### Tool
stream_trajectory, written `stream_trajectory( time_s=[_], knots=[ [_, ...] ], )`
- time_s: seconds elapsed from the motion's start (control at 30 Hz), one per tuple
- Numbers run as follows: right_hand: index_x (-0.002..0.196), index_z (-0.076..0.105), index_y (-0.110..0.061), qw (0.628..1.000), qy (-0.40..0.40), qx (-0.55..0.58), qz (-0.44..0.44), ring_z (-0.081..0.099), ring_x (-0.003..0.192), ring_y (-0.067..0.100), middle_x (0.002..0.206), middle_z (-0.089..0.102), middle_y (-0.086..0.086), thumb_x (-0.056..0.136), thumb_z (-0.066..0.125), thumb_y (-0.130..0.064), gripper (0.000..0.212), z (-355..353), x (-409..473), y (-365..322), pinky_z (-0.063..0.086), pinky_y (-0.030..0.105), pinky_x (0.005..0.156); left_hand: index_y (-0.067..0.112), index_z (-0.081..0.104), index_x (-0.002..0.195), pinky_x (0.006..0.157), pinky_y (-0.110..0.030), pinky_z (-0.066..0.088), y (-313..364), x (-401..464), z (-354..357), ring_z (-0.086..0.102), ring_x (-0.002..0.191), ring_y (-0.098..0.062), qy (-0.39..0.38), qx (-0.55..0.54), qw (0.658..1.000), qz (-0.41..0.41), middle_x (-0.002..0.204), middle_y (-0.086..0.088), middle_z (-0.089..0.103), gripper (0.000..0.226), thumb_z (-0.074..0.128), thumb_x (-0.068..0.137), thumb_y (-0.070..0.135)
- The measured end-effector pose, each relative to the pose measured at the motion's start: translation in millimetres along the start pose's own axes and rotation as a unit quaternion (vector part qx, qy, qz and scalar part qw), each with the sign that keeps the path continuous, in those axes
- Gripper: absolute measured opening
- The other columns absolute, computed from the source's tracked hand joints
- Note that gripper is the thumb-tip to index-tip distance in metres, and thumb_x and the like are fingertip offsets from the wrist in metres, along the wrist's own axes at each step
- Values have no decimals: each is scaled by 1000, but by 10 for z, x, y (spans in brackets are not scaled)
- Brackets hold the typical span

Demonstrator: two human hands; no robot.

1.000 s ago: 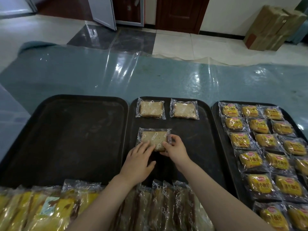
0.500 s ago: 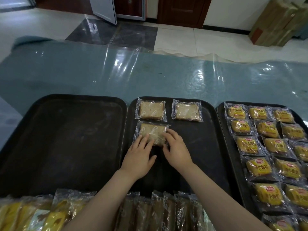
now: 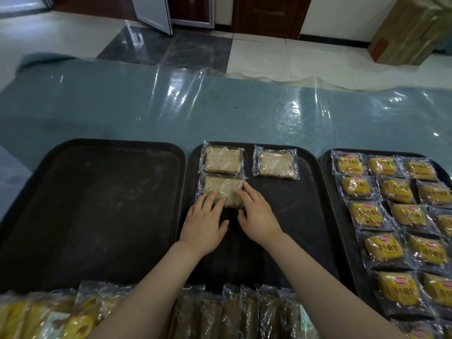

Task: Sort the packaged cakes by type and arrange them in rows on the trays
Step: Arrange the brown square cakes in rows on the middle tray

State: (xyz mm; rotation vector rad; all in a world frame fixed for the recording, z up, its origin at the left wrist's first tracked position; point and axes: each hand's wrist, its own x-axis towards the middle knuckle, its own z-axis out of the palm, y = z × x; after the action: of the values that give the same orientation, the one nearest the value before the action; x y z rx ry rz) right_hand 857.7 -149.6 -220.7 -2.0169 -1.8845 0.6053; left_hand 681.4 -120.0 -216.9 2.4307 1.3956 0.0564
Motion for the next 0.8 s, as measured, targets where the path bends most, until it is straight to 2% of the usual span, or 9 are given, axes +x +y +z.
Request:
stream_trajectory(
  time_s=[0.23, 0.53, 0.8],
  knots=[
    [155, 28, -23, 1000, 0, 12, 10, 15, 151, 20, 164, 18, 2, 98, 51, -17, 62, -94, -199, -99, 22, 42, 122, 26, 20, 156, 121, -43, 13, 43, -158, -77, 4, 152, -23, -20, -24, 999, -7, 164, -2, 12, 65, 44, 100, 47],
    [152, 32, -19, 999, -5, 29, 31, 32, 143, 17, 153, 40, 0, 96, 55, -20, 61, -191, -767, -153, 30, 39, 119, 29, 20, 156, 121, -40, 11, 196, -577, -192, 6, 151, -21, -39, -62, 997, -15, 165, 0, 11, 62, 41, 101, 46],
    [154, 28, -19, 994, 22, 50, 94, 34, 142, 16, 153, 41, 0, 99, 55, -25, 62, -320, -1464, -128, 31, 34, 118, 30, 27, 153, 122, -40, 12, 438, -1051, -207, 7, 151, -18, -46, -88, 995, -18, 163, 4, 18, 56, 42, 101, 45]
  ],
)
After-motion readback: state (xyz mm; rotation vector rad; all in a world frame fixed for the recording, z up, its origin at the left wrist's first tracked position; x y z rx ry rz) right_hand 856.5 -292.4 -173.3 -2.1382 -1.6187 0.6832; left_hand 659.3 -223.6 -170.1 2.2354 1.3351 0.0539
